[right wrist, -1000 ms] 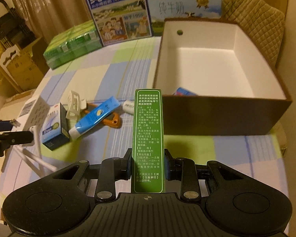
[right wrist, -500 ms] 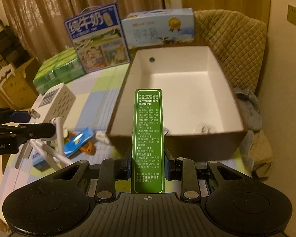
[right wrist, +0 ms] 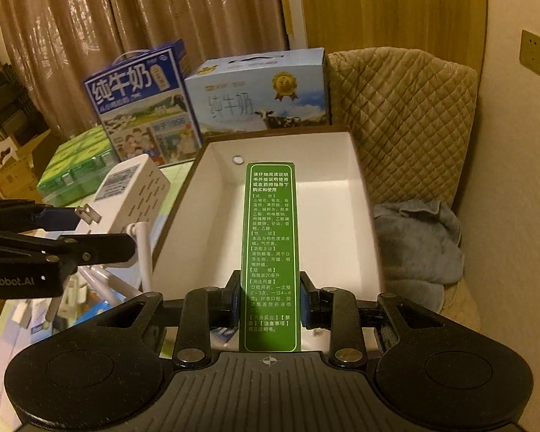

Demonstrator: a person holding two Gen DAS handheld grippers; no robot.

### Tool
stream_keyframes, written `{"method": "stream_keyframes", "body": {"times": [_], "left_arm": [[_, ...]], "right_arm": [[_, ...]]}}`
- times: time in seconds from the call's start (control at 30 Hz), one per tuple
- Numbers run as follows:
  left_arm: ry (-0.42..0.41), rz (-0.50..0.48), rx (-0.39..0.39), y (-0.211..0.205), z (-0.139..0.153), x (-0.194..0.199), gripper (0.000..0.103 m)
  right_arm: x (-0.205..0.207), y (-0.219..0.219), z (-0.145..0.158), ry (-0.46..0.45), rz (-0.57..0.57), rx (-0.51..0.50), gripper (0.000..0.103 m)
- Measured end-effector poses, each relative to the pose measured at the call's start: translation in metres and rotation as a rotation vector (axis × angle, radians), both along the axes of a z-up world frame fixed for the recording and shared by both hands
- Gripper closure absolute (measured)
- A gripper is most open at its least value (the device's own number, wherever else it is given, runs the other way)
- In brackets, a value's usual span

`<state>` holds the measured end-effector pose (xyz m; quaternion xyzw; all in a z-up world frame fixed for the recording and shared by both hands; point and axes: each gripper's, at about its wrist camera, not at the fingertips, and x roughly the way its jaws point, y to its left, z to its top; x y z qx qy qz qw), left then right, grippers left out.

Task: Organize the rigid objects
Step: 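Carry both items into the brown box and release them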

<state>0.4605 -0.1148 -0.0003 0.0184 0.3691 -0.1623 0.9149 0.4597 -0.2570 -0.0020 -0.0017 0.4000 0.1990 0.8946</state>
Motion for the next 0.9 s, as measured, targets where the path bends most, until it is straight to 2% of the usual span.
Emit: {"method": "stream_keyframes", "body": {"times": [0.37, 0.9], "left_arm": [[0.101, 0.004, 0.046, -0.024, -0.045, 0.065, 0.045], [0.234, -0.007, 0.106, -0.035, -0.099, 0.117, 0.045]], "right_arm": [[0.063, -0.006, -0.036, 0.075, 0.003, -0.024, 0.076], [0.106, 0.004, -0.078, 0.157, 0.008, -0.086, 0.076]]}}
